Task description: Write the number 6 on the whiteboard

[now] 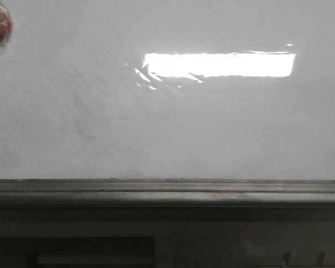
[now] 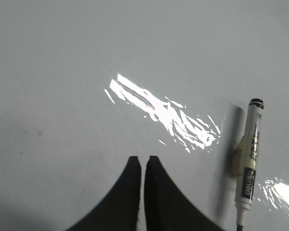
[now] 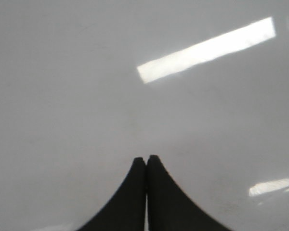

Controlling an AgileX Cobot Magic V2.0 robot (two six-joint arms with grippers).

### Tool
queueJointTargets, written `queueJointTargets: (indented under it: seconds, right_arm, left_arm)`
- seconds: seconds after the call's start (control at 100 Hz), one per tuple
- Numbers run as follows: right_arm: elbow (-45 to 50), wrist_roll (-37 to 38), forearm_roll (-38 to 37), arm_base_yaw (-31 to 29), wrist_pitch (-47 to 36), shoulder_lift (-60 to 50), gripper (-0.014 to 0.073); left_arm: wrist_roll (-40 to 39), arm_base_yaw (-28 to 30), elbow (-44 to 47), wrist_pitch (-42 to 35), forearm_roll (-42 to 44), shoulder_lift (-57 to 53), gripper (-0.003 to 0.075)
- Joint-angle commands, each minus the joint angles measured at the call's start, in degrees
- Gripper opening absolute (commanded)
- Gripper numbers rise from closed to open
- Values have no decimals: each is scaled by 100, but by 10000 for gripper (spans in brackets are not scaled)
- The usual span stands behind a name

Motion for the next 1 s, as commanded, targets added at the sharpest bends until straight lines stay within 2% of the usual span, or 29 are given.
queueJointTargets:
  seconds: [0.0,0.18,0.34,0.41,0.48,0.53,0.58,0.65,0.72,0.8,0.99]
  right_arm:
    - [-589,-40,-233,-7,235,428,-50]
    - [-1526,-40,-547,-7,941,1826,-50]
    - [-2219,-40,-547,-7,1421,2826,-45]
    - [-2391,-40,-547,-7,1573,3097,4]
    - [-2489,-62,-547,-7,1670,3268,127]
    - [-2529,-73,-547,-7,1719,3344,269]
    - [-2528,-73,-533,-7,1722,3370,393]
    - [-2528,-73,-533,-7,1732,3382,494]
    - [-2528,-73,-533,-7,1732,3382,504]
    - [-2528,-73,-533,-7,1732,3382,499]
    - [-2528,-73,-533,-7,1744,3382,499]
  left_arm:
    - [-22,16,-556,258,318,161,-20]
    - [-11,16,-1701,1489,1463,1363,-20]
    - [341,-3,-2396,2037,1480,2297,-20]
    - [411,-149,-2587,2107,1413,2600,-19]
    - [617,-390,-2718,2094,1248,2849,-8]
    - [920,-580,-2789,2062,1125,3016,27]
    - [1097,-788,-2827,1988,981,3172,93]
    - [1218,-1034,-2855,1816,745,3397,205]
    - [1234,-1286,-2855,1543,657,3647,328]
    - [1234,-1587,-2857,1163,641,3981,424]
    - [1234,-2166,-2891,361,641,4666,426]
